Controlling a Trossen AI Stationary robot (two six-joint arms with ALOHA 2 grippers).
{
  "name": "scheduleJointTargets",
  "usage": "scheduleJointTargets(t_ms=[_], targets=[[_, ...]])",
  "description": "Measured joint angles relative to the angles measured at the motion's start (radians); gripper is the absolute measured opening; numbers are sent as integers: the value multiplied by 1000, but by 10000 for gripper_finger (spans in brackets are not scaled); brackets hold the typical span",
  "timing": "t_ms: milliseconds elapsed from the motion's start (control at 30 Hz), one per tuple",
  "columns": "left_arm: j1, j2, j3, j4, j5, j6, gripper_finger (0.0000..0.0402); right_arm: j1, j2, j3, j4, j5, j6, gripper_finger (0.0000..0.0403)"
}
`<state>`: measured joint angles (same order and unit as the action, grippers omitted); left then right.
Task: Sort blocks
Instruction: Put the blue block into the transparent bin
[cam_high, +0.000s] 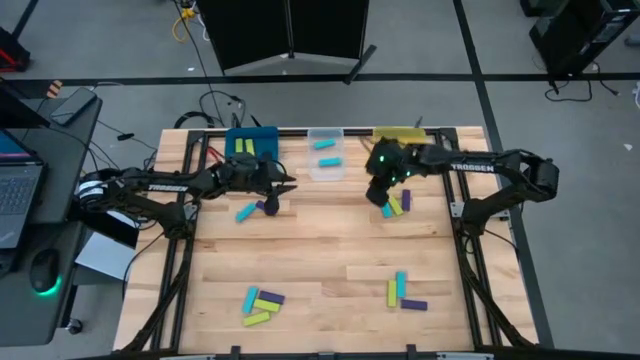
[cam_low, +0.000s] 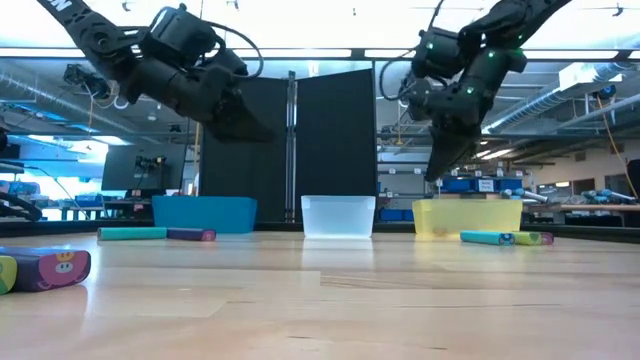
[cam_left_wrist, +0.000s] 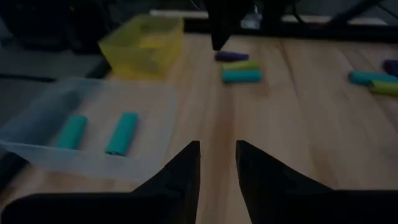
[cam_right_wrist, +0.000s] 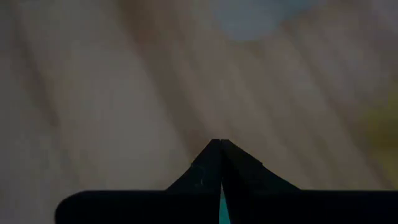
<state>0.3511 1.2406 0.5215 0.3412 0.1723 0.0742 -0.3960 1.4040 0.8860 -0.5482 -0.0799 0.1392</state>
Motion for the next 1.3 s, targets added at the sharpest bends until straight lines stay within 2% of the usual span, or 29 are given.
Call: scheduleJointTargets(t_ms=[133,300,367,500,600,700,800,900,1133,1300], targets=[[-17,-5,77,-240,61,1,103,83,0,-26,84,0,16,7],[-87,-5,175,-469,65,0,79,167,0,-46,169,7,41,15],[-131,-5,211,-559,65,0,67,201,0,-51,182,50,58,21],[-243,-5,236,-643,20,-29,38,264,0,-65,191,157,115,15],[-331,-5,236,-696,8,-71,14,310,0,-71,204,182,148,8],[-427,-5,236,-755,-27,-154,6,355,0,-71,232,191,180,12],[-524,-5,236,-805,-57,-315,9,393,0,-71,272,192,206,20],[-642,-5,236,-854,-88,-543,10,426,0,-71,297,193,231,20],[-926,-5,235,-875,-187,-1239,17,483,0,-71,311,243,269,13],[-1081,-2,235,-871,-266,-1529,39,512,0,-71,311,250,270,21]])
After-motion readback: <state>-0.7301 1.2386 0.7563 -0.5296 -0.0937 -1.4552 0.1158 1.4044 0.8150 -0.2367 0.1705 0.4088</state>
